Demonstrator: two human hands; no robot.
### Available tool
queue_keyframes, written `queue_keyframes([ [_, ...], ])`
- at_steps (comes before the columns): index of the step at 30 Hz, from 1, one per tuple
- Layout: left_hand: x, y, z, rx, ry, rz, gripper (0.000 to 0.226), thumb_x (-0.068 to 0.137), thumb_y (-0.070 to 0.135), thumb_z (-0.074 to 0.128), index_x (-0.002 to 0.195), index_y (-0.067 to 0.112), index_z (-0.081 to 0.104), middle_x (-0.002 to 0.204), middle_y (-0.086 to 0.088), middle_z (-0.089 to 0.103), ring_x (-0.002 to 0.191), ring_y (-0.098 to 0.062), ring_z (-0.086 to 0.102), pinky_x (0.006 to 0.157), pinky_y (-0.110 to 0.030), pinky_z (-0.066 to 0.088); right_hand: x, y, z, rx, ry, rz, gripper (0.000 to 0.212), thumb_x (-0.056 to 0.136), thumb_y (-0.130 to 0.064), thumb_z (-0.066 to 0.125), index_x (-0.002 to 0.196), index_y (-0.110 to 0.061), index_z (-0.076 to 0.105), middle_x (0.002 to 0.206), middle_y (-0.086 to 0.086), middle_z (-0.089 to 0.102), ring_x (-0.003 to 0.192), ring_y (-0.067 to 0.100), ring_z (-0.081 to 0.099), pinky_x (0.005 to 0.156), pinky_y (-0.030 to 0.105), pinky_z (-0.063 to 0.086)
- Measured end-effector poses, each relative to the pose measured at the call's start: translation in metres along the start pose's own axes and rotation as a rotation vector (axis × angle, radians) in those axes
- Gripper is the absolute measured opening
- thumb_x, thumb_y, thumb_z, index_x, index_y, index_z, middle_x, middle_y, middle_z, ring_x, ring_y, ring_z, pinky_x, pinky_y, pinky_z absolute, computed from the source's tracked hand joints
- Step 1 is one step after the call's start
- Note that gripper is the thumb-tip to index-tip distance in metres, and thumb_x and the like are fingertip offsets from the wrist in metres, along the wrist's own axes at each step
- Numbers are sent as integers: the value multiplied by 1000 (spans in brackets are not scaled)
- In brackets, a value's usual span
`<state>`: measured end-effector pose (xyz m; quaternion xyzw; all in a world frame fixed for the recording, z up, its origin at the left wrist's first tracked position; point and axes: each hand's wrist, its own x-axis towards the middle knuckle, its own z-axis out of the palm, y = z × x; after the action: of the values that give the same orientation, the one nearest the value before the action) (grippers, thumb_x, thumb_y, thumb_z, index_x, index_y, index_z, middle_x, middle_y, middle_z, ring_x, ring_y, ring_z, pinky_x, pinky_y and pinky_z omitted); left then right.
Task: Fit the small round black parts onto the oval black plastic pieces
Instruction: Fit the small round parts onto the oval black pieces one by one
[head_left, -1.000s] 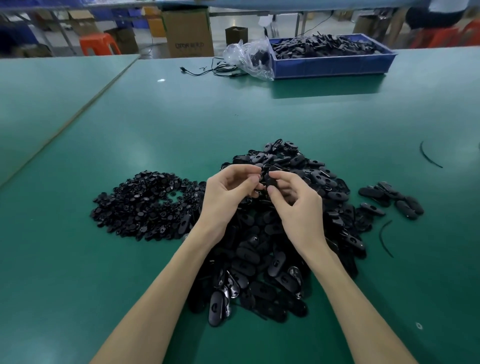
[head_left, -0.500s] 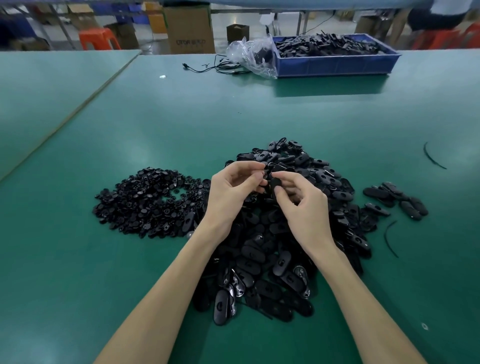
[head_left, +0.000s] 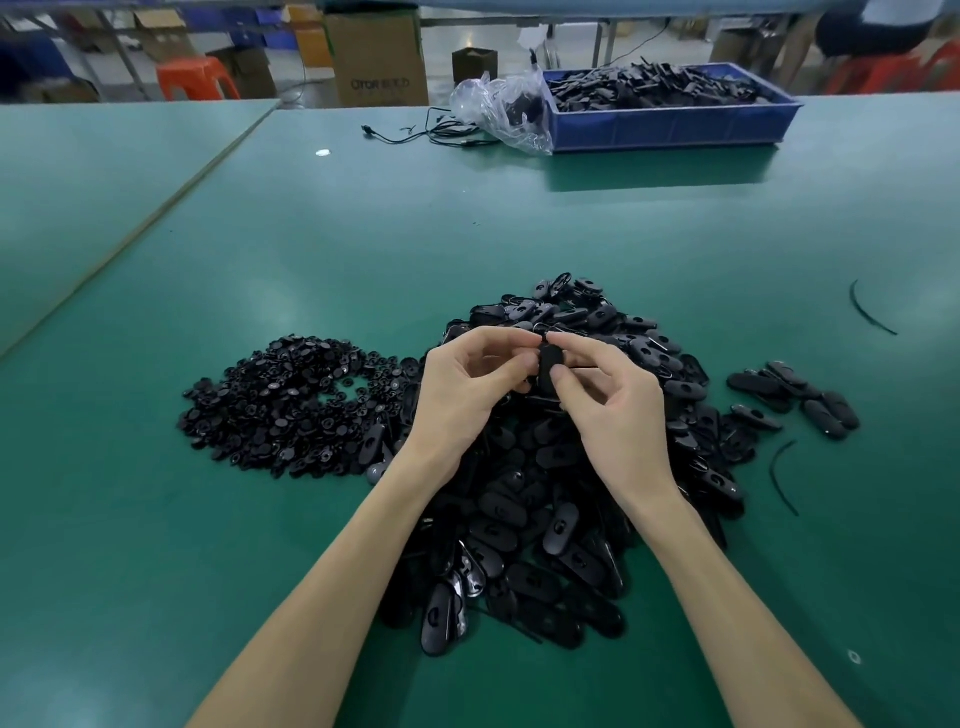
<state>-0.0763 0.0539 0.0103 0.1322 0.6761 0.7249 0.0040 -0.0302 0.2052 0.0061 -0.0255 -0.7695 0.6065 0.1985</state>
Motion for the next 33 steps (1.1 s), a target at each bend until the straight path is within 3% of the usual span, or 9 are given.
queue_keyframes([
  [6, 0, 1, 0, -4, -5, 0, 18, 91, 2, 76, 109, 3, 76, 101, -9, 78, 90, -18, 73, 80, -27, 59, 0, 2, -4, 29, 5, 35, 39, 97, -4, 71, 132, -23, 72, 117, -1, 75, 101, 14, 74, 97, 33, 60],
  [12, -1, 0, -2, -28, -2, -11, 21, 90, 0, 75, 111, 0, 75, 104, -13, 78, 92, -19, 73, 83, -29, 59, -3, 1, -3, -3, -4, 23, 45, 96, -3, 72, 137, -22, 69, 118, -5, 71, 102, 7, 73, 99, 28, 58],
  [20, -1, -1, 0, -31, -6, -10, 19, 88, 4, 80, 106, 4, 78, 101, -9, 79, 88, -16, 70, 80, -26, 57, -3, 1, -3, -29, 14, 10, 44, 95, -2, 73, 135, -20, 70, 114, -1, 73, 97, 9, 74, 96, 34, 61],
  [25, -1, 1, -2, -66, -4, -14, 19, 89, 4, 79, 108, 3, 76, 102, -10, 79, 90, -17, 73, 77, -24, 57, -2, 4, -2, 78, 10, 65, 43, 94, -4, 75, 131, -24, 72, 107, 1, 76, 97, 17, 76, 95, 43, 61],
  [33, -2, 2, -2, -171, -3, -56, 23, 89, 6, 78, 112, 7, 76, 107, -9, 78, 96, -18, 75, 76, -22, 55, -2, 3, -5, 195, 47, 41, 42, 93, -2, 75, 126, -28, 74, 99, 3, 77, 90, 17, 76, 85, 37, 63],
])
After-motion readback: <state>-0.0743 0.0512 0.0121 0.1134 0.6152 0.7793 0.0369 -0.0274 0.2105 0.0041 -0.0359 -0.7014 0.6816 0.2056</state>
